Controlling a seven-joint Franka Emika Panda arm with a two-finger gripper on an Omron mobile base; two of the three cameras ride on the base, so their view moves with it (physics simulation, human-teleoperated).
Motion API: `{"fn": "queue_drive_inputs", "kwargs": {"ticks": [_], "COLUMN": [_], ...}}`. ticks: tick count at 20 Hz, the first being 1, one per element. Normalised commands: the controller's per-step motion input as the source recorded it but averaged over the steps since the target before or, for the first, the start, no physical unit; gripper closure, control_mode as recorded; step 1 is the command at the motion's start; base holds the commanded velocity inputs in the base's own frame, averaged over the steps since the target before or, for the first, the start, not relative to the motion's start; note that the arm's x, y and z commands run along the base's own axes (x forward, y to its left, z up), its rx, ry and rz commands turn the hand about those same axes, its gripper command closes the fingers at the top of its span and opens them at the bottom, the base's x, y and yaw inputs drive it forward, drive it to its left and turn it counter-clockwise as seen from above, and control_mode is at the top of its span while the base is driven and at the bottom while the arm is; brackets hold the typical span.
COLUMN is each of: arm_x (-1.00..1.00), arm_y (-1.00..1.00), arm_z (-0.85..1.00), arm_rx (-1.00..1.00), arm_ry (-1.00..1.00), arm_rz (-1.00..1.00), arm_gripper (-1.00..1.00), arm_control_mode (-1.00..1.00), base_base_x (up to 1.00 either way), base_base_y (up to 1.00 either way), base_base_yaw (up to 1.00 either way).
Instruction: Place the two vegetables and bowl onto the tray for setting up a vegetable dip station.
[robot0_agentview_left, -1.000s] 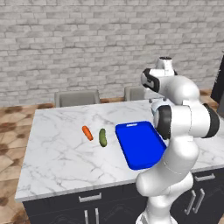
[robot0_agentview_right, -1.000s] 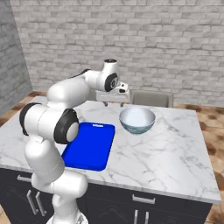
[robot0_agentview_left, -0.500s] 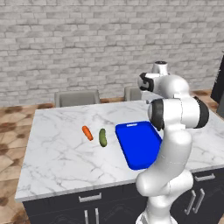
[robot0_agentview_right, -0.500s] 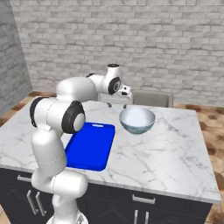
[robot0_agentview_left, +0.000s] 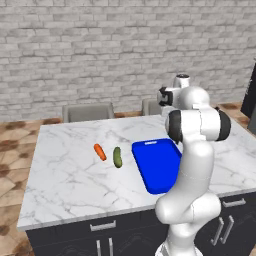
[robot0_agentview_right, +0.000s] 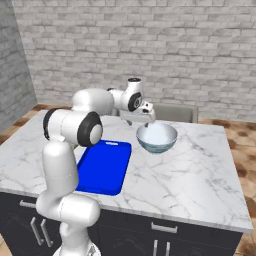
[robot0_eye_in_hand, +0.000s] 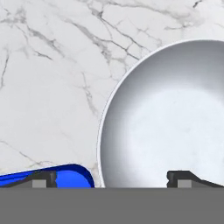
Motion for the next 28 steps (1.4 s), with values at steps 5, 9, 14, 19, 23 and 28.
{"fn": "queue_drive_inputs", "kwargs": {"ticks": [5,9,14,19,23,28], "arm_x": [0.04,0.00,0.01,0.01,0.00,0.00], "arm_y": [0.02,0.05,-0.19,-0.12,0.07,0.03], "arm_z": [-0.23,-0.17,-0.30,-0.21,-0.15,-0.14], "arm_rx": [0.00,0.00,0.00,0.01,0.00,0.00], "arm_ry": [0.00,0.00,0.00,0.00,0.00,0.00], "arm_rz": [0.00,-0.01,0.00,0.00,0.00,0.00], "arm_gripper": [-1.00,-1.00,-1.00,-1.00,-1.00,-1.00], "arm_control_mode": [-1.00,-1.00,-1.00,-1.00,-1.00,-1.00], "base_base_x": [0.00,0.00,0.00,0.00,0.00,0.00], "base_base_y": [0.00,0.00,0.00,0.00,0.00,0.00], "base_base_yaw": [0.00,0.00,0.00,0.00,0.00,0.00]}}
